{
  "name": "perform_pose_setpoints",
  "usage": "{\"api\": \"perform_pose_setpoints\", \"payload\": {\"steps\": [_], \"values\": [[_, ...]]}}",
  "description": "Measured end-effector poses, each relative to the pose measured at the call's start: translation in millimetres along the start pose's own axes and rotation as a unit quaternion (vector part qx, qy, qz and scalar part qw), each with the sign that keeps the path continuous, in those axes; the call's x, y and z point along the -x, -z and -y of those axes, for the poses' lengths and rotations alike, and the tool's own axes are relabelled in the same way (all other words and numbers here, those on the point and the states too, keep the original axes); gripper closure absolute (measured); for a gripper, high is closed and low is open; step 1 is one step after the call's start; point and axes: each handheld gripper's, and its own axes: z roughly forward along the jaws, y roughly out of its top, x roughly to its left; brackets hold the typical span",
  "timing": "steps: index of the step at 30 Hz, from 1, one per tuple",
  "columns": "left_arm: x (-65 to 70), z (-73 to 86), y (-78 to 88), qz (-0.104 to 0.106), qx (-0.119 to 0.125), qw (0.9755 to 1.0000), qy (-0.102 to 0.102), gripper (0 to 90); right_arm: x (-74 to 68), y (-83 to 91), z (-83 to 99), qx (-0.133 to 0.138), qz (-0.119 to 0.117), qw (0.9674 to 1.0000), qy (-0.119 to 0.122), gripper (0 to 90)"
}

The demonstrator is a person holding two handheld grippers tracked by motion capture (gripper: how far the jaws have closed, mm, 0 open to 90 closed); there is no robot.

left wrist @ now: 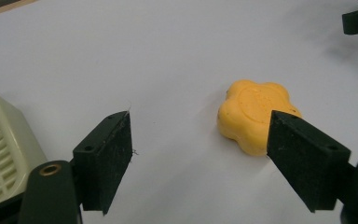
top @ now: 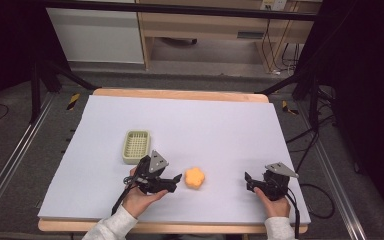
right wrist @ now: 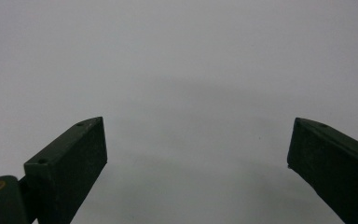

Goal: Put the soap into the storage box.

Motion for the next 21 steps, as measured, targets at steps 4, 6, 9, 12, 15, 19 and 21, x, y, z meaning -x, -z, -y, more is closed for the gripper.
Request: {"api": "perform_pose_setpoints", "payload": {"steps": [4,6,9,12,15,19,21], "values": [[3.9,-3.2,-3.0,0.003,-0.001,1.0,-0.004,21.9,0.5,-0.4,-0.1,-0.001,-0.001,1.0,0.0,5.4],[5.8,-4.8,-4.6,0.004,-0.002,1.0,-0.005,21.9,0.5,-0.5,-0.1,-0.001,-0.001,1.0,-0.001,5.4],[10.7,-7.2,-8.6,0.008,-0.006,0.9999,-0.012,21.8,0.7,-0.6,-0.2,-0.003,-0.001,1.0,-0.002,5.5],[14.6,-8.1,-12.5,0.01,-0.009,0.9998,-0.017,21.8,0.7,-0.6,-0.2,-0.002,-0.001,1.0,-0.002,5.5],[17.3,-8.8,-16.9,0.013,-0.014,0.9996,-0.02,21.6,0.5,-0.6,-0.2,-0.004,-0.003,1.0,-0.003,5.6],[20.1,-9.9,-20.8,0.017,-0.016,0.9995,-0.019,21.5,0.5,-0.5,-0.3,-0.004,-0.003,1.0,-0.004,5.6],[20.3,-10.1,-21.4,0.019,-0.018,0.9995,-0.02,21.5,0.6,-0.5,-0.2,-0.004,-0.003,1.0,-0.004,5.6]]}}
